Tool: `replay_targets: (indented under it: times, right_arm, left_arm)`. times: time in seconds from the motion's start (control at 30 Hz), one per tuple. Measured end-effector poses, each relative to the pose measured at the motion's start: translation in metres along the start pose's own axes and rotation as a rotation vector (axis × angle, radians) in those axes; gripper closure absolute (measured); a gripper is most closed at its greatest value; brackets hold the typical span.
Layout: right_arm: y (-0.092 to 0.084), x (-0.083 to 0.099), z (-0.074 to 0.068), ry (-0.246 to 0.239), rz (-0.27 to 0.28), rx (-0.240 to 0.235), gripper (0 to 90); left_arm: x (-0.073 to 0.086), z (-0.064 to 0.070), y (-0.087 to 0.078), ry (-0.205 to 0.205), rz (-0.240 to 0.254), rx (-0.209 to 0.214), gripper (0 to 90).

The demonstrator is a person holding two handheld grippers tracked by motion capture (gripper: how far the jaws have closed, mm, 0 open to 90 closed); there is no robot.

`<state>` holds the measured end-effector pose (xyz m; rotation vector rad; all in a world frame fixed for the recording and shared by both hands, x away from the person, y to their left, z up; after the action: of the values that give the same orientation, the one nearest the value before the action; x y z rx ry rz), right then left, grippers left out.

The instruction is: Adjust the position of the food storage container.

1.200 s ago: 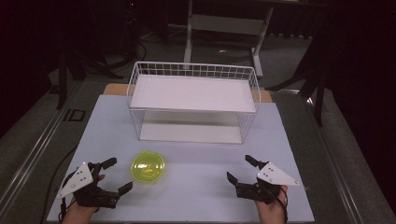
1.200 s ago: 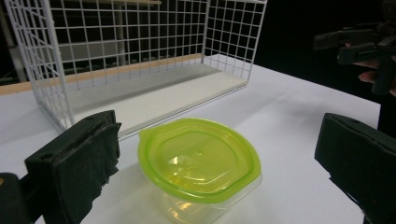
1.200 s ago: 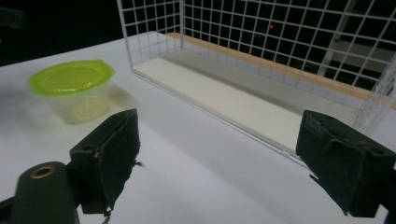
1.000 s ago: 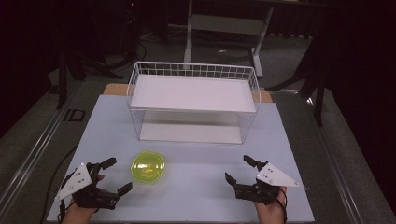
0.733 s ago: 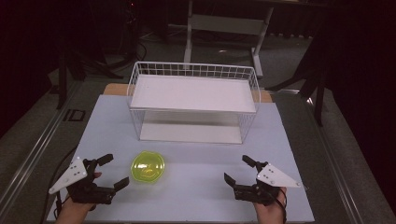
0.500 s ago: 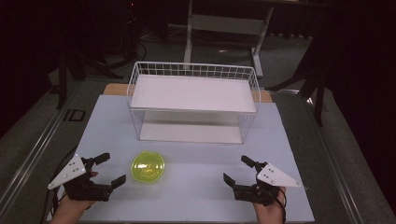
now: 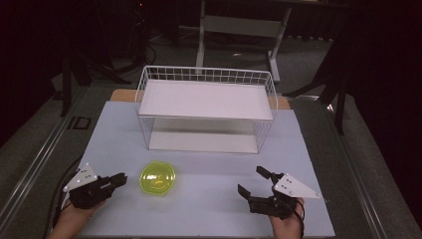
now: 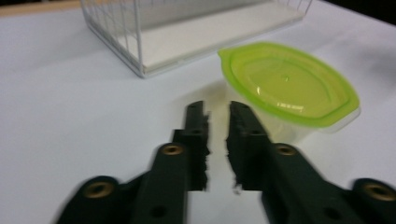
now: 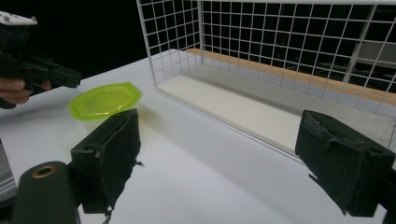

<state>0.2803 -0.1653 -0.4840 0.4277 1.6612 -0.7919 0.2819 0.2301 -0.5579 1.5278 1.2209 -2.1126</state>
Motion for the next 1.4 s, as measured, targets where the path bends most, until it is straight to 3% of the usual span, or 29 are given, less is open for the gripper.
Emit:
replay_targets:
  times: [0.17,0.4,0.43,0.67,0.73,0.83,0.9,0.97,1.0,1.1,1.2,1.4]
  right_arm:
    - [0.000,0.001,0.001,0.003,-0.002,-0.002,14.0]
    - [0.001,0.002,0.001,0.007,-0.010,-0.004,14.0]
    - [0.000,0.002,0.001,0.009,-0.010,-0.007,14.0]
    - [0.000,0.003,0.001,0.013,-0.013,-0.012,14.0]
    - [0.000,0.002,0.000,0.010,-0.014,-0.012,14.0]
    - [0.000,0.002,0.000,0.005,-0.014,-0.010,13.9]
    - [0.000,0.003,0.000,0.005,-0.017,-0.010,14.0]
    - [0.000,0.003,0.000,0.003,-0.019,-0.009,14.0]
    - [-0.001,0.003,0.001,0.007,-0.016,-0.009,14.0]
    - [-0.001,0.003,0.003,0.008,-0.018,-0.004,14.0]
    - [-0.001,0.004,0.004,0.013,-0.020,-0.002,14.0]
    - [-0.001,0.003,0.003,0.013,-0.015,-0.003,14.0]
  left_arm:
    - [0.006,0.012,0.018,0.057,-0.061,0.040,90.0]
    - [0.011,0.025,0.039,0.064,-0.134,0.066,90.0]
    - [0.012,0.030,0.043,0.058,-0.147,0.087,90.0]
    - [0.010,0.048,0.054,0.072,-0.164,0.129,90.0]
    - [0.004,0.062,0.063,0.088,-0.166,0.159,90.0]
    - [0.002,0.071,0.070,0.113,-0.174,0.169,90.0]
    - [0.001,0.082,0.079,0.107,-0.183,0.191,90.0]
    - [0.001,0.082,0.079,0.107,-0.183,0.191,90.0]
    - [0.000,0.093,0.081,0.114,-0.184,0.228,90.0]
    - [0.001,0.094,0.079,0.138,-0.193,0.230,90.0]
    - [0.003,0.084,0.074,0.122,-0.198,0.213,90.0]
    - [0.001,0.047,0.074,0.064,-0.189,0.109,90.0]
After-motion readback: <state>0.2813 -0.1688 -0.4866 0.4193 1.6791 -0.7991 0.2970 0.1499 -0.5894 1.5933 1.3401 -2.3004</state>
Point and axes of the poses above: each handheld gripper's, and its own axes: y roughly forward along the jaws, x roughly out of its underside, z roughly to its right, the point moved 9 cm from there along y, roughly forward along the jaws, and after that the axes turned 1 degree about y, right-handed, at the moved point
